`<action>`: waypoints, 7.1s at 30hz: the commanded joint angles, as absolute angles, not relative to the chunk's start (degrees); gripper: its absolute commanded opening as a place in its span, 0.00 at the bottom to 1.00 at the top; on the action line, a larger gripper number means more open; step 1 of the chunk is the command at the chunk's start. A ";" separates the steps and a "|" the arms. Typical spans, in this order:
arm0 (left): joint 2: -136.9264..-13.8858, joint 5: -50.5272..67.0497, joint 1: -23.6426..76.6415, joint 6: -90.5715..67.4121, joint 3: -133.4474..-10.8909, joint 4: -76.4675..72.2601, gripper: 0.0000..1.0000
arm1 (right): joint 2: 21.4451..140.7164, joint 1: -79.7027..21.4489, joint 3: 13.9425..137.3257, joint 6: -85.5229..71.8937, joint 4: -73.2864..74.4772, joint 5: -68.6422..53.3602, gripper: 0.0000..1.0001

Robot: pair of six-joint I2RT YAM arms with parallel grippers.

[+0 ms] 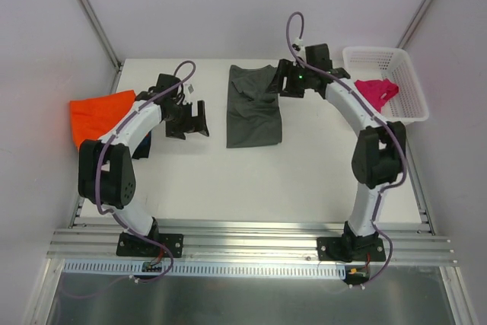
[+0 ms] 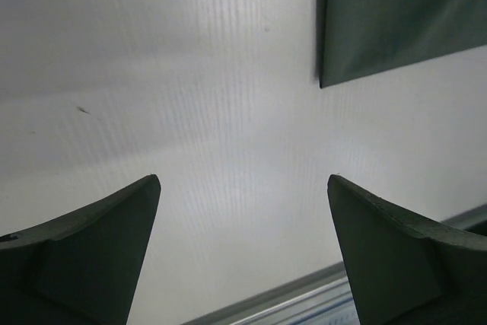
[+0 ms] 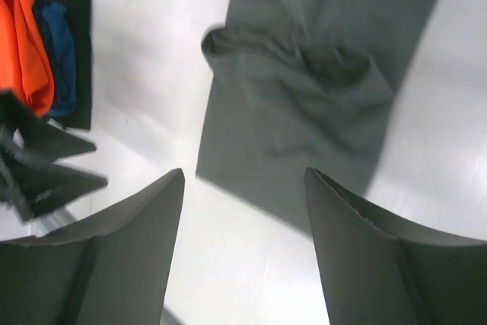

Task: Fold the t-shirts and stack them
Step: Fold the folded rectangular tshirt in 1/3 of the way, then grab one side of the 2/3 rectangular tshirt with both arms, then fold the long partially folded tshirt into a neat square, then put the neatly folded tshirt into the corner of the board with the left arm

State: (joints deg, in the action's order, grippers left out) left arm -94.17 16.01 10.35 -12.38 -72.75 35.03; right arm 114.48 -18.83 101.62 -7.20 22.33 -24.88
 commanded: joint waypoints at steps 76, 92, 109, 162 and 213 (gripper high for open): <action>-115.41 51.68 14.50 -29.45 -73.48 16.35 0.00 | 108.38 -16.96 74.97 -15.30 23.11 -35.60 0.00; -96.96 52.56 14.41 -28.57 -67.42 16.44 0.00 | 90.80 -18.63 66.71 -10.64 29.79 -33.75 0.00; -108.08 50.71 14.15 -23.12 -85.94 18.10 0.00 | 97.90 -15.91 81.64 -10.11 25.41 -32.87 0.00; -100.28 23.98 12.57 -5.09 -98.43 31.55 0.99 | 116.27 -19.42 104.76 -7.03 20.13 -27.16 0.78; -144.32 52.91 13.01 -33.13 -112.94 10.19 0.61 | 137.11 -13.89 114.61 -13.80 20.04 -30.94 0.78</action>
